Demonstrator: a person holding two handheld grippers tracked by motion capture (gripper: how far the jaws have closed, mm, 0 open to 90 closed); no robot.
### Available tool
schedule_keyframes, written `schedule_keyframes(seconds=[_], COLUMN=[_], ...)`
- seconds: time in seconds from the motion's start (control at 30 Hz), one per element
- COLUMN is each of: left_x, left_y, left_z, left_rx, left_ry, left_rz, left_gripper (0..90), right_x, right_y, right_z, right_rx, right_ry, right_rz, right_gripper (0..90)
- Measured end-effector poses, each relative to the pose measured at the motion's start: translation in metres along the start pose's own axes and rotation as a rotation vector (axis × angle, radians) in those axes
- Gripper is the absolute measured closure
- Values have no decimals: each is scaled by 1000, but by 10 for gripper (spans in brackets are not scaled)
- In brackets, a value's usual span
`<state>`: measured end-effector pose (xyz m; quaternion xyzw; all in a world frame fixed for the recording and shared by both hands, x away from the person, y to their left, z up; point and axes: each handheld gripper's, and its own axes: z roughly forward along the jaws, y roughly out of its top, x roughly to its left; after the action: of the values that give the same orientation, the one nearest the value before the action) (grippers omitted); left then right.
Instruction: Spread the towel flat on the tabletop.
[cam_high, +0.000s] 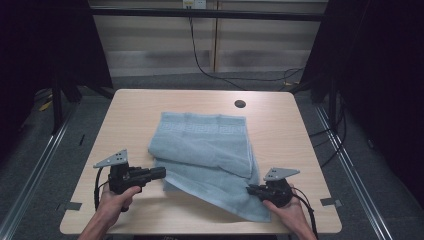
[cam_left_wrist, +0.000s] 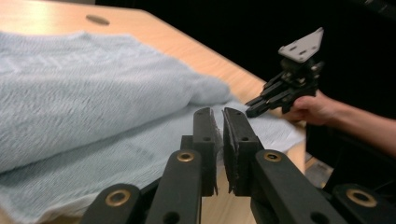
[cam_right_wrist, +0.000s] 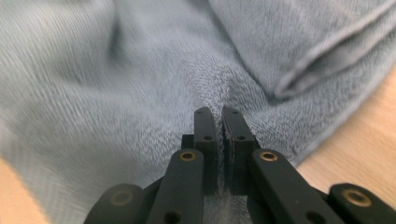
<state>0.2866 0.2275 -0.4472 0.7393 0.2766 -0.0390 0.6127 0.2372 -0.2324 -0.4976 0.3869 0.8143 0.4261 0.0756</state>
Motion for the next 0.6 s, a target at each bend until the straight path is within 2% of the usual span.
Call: schedule_keyframes(seconds=[0.03, 0.13, 0.17, 0.2, 0.23, 0.3, 0.33, 0.37, 0.4, 0.43, 0.47, 0.5, 0.53, 0.6], left_x=[-1, -7, -10, -13, -16, -22, -26, -33, -33, -40, -40, -43, -45, -47], left_y=[4, 18, 24, 30, 36, 49, 55, 66, 66, 74, 74, 78, 81, 83], left_z=[-2, -12, -15, -18, -22, -29, -32, -39, -39, -45, -45, -48, -50, -53], left_rx=[-14, -71, -85, -99, -110, -139, -152, -174, -174, -207, -207, -222, -236, -252], left_ry=[-3, 0, 3, 10, 16, 13, 9, 6, 6, -9, -9, -12, -19, -20], left_rz=[6, 26, 40, 53, 66, 90, 100, 124, 124, 143, 143, 149, 152, 153], left_gripper=[843, 843, 844, 844, 844, 844, 844, 844, 844, 844, 844, 844, 844, 843], right_x=[0, -2, -2, 0, 0, 5, 10, 12, 14, 16, 17, 17, 19, 26], right_y=[4, 24, 33, 50, 50, 68, 86, 94, 102, 110, 117, 117, 124, 136], right_z=[-6, -25, -30, -41, -41, -50, -60, -65, -70, -75, -80, -80, -84, -93], right_rx=[-35, -126, -147, -181, -181, -212, -247, -259, -282, -307, -331, -331, -356, -394], right_ry=[22, 38, 37, 53, 53, 68, 86, 85, 90, 102, 108, 108, 115, 128], right_rz=[17, 22, 9, -13, -13, -44, -77, -91, -99, -105, -111, -111, -116, -148], right_gripper=[866, 867, 867, 867, 867, 867, 867, 866, 866, 866, 866, 866, 866, 866])
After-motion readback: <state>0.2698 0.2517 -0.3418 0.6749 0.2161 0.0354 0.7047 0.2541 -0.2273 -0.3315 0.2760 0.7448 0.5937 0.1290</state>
